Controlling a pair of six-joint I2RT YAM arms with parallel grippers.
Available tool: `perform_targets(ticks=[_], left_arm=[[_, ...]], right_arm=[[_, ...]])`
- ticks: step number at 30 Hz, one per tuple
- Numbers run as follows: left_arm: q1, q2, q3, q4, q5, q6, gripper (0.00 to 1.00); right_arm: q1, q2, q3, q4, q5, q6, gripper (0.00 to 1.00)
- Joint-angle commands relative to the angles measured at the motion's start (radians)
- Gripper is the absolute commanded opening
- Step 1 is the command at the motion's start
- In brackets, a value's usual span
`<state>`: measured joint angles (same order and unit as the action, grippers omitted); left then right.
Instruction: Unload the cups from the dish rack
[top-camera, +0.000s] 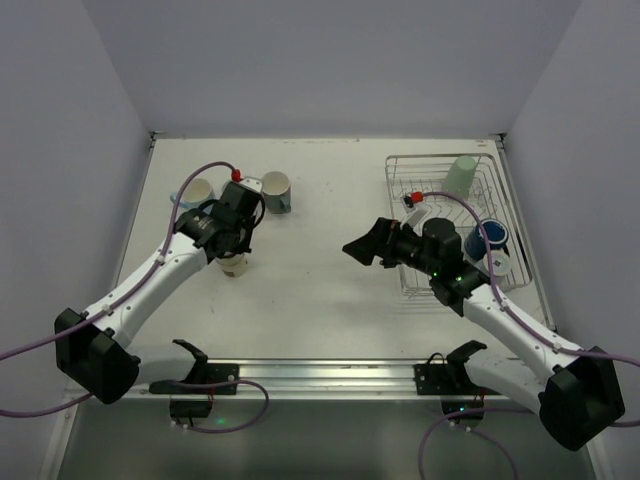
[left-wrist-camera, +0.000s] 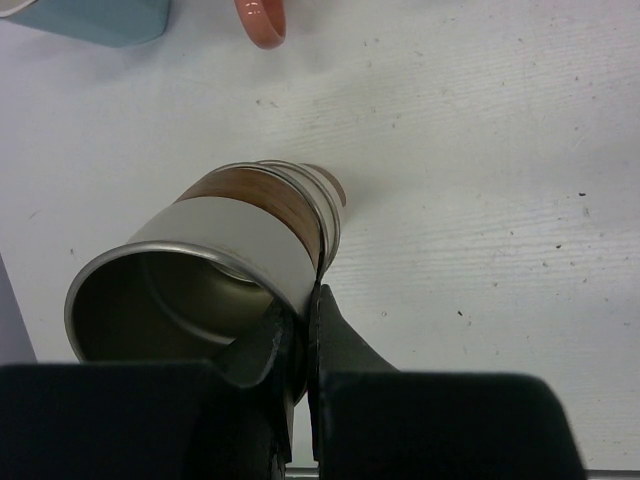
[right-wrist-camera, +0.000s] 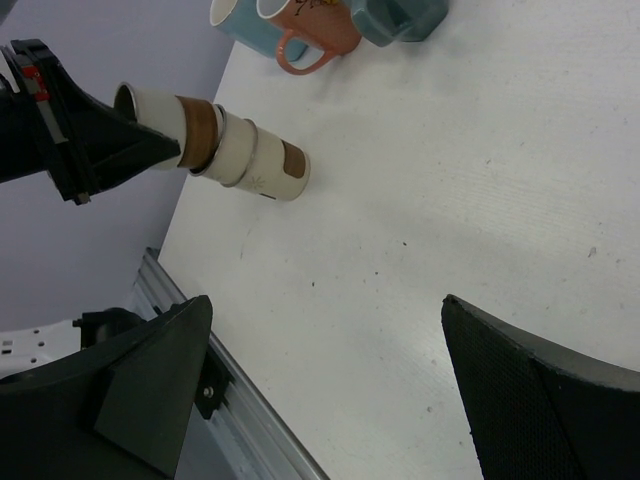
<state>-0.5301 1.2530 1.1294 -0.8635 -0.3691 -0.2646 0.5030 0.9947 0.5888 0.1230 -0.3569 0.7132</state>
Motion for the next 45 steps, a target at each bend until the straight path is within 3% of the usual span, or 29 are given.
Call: perform_targets(ticks=[1, 6, 9, 16, 22, 26, 28, 29, 33, 39, 41, 45], left_arm=[[0.009, 0.009, 0.058, -0.037, 0.027, 0.041, 0.04], [0.009, 0.013, 0.066, -0.058, 0.045, 0.044, 0.06], [0.009, 0.023, 0.064, -0.058, 0.056, 0.044, 0.12], [0.009, 0.042, 0.095, -0.051, 0.018, 0.041, 0.57], [0.002, -0.027, 0.159, 0.007, -0.005, 0.033, 0.83], [-0.044, -0.147, 0.156, 0.189, 0.106, 0.034, 0.91], [-0.059, -0.234, 0.097, 0.280, 0.270, 0.041, 0.93], [-0.061, -0.263, 0.069, 0.370, 0.377, 0.035, 0.93], [-0.062, -0.368, -0.077, 0.512, 0.565, 0.031, 0.96], [-0.064, -0.464, -0.215, 0.583, 0.700, 0.057, 0.98], [-0.064, -0.489, -0.278, 0.615, 0.713, 0.056, 0.99], [-0.064, -0.503, -0.327, 0.636, 0.742, 0.051, 0.99]], right_arm=[[0.000, 0.013, 0.040, 0.024, 0.004, -0.008, 0.99], [0.000, 0.030, 0.034, 0.041, -0.007, 0.003, 0.99], [0.000, 0.035, 0.034, 0.043, -0.005, 0.005, 0.99], [0.000, 0.030, 0.043, 0.024, 0.010, -0.011, 0.99], [0.000, -0.010, 0.060, -0.037, 0.108, -0.040, 0.99], [-0.017, -0.079, 0.085, -0.170, 0.286, -0.084, 0.99], [-0.049, -0.111, 0.111, -0.230, 0.358, -0.103, 0.97], [-0.098, -0.122, 0.114, -0.279, 0.433, -0.109, 0.95], [-0.250, -0.171, 0.106, -0.350, 0.600, -0.126, 0.89], [-0.400, -0.163, 0.109, -0.442, 0.835, -0.164, 0.93], [-0.440, -0.150, 0.108, -0.466, 0.920, -0.172, 0.99], [-0.468, -0.162, 0.108, -0.523, 1.026, -0.156, 0.99]])
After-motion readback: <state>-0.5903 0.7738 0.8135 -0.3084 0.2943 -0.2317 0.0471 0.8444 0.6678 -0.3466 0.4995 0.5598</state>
